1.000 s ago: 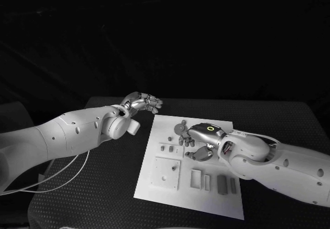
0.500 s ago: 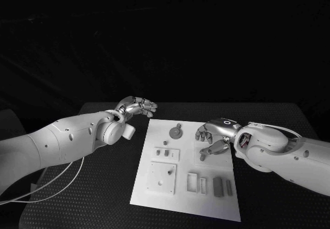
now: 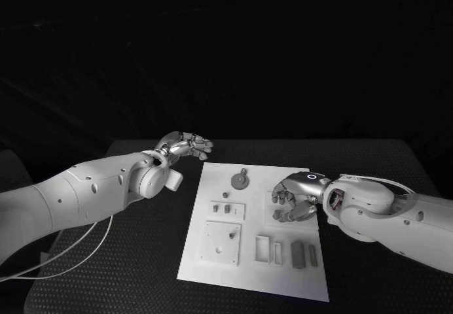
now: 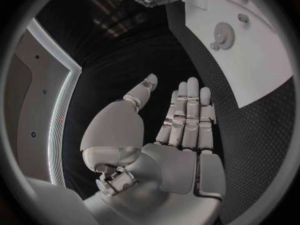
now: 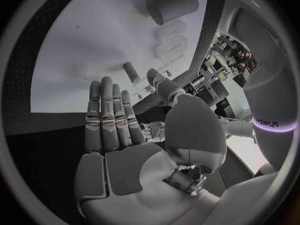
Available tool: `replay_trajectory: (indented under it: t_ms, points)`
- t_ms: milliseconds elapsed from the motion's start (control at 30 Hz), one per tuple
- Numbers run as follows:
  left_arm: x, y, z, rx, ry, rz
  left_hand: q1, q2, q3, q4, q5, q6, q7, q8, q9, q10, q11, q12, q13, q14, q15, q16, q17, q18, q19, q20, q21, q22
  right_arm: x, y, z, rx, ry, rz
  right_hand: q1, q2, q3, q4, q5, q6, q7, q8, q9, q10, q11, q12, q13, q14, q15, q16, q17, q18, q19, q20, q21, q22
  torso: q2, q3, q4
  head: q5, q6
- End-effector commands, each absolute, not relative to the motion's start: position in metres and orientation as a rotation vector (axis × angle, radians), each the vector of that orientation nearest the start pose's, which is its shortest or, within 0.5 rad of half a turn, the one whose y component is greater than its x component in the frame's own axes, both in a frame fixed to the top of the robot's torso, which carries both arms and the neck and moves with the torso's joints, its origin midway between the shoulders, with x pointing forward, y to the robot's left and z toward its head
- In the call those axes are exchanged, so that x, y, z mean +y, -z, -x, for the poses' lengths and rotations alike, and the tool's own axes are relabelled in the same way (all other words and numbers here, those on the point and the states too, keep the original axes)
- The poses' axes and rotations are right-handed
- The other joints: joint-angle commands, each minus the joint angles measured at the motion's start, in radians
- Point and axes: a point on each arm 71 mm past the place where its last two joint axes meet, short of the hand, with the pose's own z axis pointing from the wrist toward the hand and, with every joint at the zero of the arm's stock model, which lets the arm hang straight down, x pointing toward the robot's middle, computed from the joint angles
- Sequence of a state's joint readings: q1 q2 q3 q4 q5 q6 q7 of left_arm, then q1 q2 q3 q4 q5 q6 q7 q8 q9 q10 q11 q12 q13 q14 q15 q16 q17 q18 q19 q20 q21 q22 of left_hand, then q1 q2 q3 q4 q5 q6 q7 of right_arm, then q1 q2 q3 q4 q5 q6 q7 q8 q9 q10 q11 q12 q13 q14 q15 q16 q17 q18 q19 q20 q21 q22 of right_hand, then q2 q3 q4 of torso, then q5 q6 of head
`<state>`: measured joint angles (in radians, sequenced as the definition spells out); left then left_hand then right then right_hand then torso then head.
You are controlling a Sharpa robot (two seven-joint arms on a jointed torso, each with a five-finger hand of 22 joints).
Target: Assemble the parts on the task board
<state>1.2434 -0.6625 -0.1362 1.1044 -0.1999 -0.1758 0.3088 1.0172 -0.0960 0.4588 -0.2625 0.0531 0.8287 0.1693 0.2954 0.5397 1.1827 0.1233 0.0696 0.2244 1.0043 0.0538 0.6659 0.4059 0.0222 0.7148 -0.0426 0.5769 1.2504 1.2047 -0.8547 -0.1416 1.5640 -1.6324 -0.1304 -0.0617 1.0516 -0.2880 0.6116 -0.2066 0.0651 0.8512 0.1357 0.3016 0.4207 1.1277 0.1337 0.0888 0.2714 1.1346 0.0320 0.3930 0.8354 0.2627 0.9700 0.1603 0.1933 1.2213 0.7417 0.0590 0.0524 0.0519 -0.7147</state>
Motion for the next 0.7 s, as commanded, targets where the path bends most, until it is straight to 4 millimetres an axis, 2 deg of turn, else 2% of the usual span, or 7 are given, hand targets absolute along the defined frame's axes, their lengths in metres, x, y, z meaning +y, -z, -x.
replay_trajectory:
  t_ms: [33,167,233,367,600,700]
  points:
    - [0.236,0.212,-0.553,1.576,1.307,0.917,0.003,-0.002,-0.001,0.004,0.002,-0.003,0.005,0.0,0.0,0.0,-0.002,0.004,0.002,0.005,0.003,-0.005,0.002,0.003,0.004,0.0,-0.004,0.002,-0.186,0.231,-0.453,1.86,-0.566,0.534,0.009,-0.006,0.009,0.002,-0.01,0.007,-0.001,0.009,-0.001,0.011,-0.005,-0.003,-0.001,0.007,-0.001,-0.001,0.003,-0.001,0.008,0.0,-0.004,0.001,0.0,-0.0008,0.0015,-0.001,-0.002]
    - [0.236,0.212,-0.553,1.578,1.309,0.917,0.003,-0.001,-0.001,0.004,0.002,-0.003,0.005,0.0,0.0,0.0,-0.002,0.004,0.002,0.005,0.003,-0.005,0.002,0.003,0.004,0.0,-0.004,0.002,-0.183,0.236,-0.452,1.856,-0.559,0.545,0.031,-0.006,0.035,0.007,-0.016,0.016,0.0,0.015,0.0,0.029,-0.012,0.003,0.002,0.015,-0.005,0.002,0.008,-0.001,0.016,-0.003,-0.002,0.003,0.0,-0.0007,0.0021,0.0,-0.004]
    - [0.236,0.212,-0.553,1.579,1.309,0.918,0.003,-0.001,-0.001,0.004,0.002,-0.003,0.006,0.0,0.0,0.0,-0.002,0.004,0.002,0.005,0.003,-0.006,0.002,0.003,0.004,0.0,-0.004,0.002,-0.181,0.239,-0.451,1.855,-0.566,0.548,0.055,-0.005,0.07,0.012,-0.017,0.018,0.007,0.018,0.001,0.045,-0.018,0.009,0.005,0.024,-0.009,0.006,0.013,-0.001,0.028,-0.007,0.003,0.006,0.0,-0.0008,0.0027,0.0,-0.005]
    - [0.237,0.212,-0.553,1.579,1.307,0.918,0.002,-0.001,-0.001,0.005,0.002,-0.004,0.007,0.0,0.0,-0.001,-0.002,0.003,0.001,0.005,0.003,-0.007,0.003,0.003,0.004,0.0,-0.004,0.002,-0.177,0.241,-0.45,1.854,-0.572,0.565,0.08,0.01,0.114,0.025,-0.017,0.036,0.01,0.032,0.007,0.067,-0.026,0.016,0.01,0.039,-0.015,0.014,0.021,-0.001,0.044,-0.012,0.011,0.012,0.001,-0.0012,0.003,0.002,-0.007]
    - [0.237,0.212,-0.552,1.581,1.307,0.919,0.001,0.0,-0.002,0.005,0.002,-0.005,0.009,0.0,0.0,-0.001,-0.002,0.003,0.002,0.005,0.003,-0.007,0.004,0.003,0.004,0.0,-0.005,0.003,-0.176,0.243,-0.45,1.849,-0.55,0.59,0.103,0.06,0.159,0.034,-0.017,0.077,0.002,0.058,0.018,0.119,-0.048,0.037,0.023,0.082,-0.03,0.037,0.041,-0.001,0.085,-0.028,0.037,0.03,0.0,-0.0008,0.0019,0.006,-0.012]
    - [0.238,0.212,-0.552,1.582,1.311,0.93,0.001,0.0,-0.002,0.006,0.002,-0.005,0.009,-0.001,0.0,-0.001,-0.001,0.003,0.002,0.005,0.003,-0.008,0.005,0.003,0.004,0.0,-0.005,0.003,-0.175,0.243,-0.45,1.843,-0.553,0.594,0.104,0.084,0.183,0.037,-0.017,0.106,-0.008,0.075,0.026,0.15,-0.061,0.05,0.035,0.11,-0.041,0.056,0.061,-0.001,0.114,-0.041,0.062,0.05,0.001,-0.0007,0.0021,0.008,-0.013]
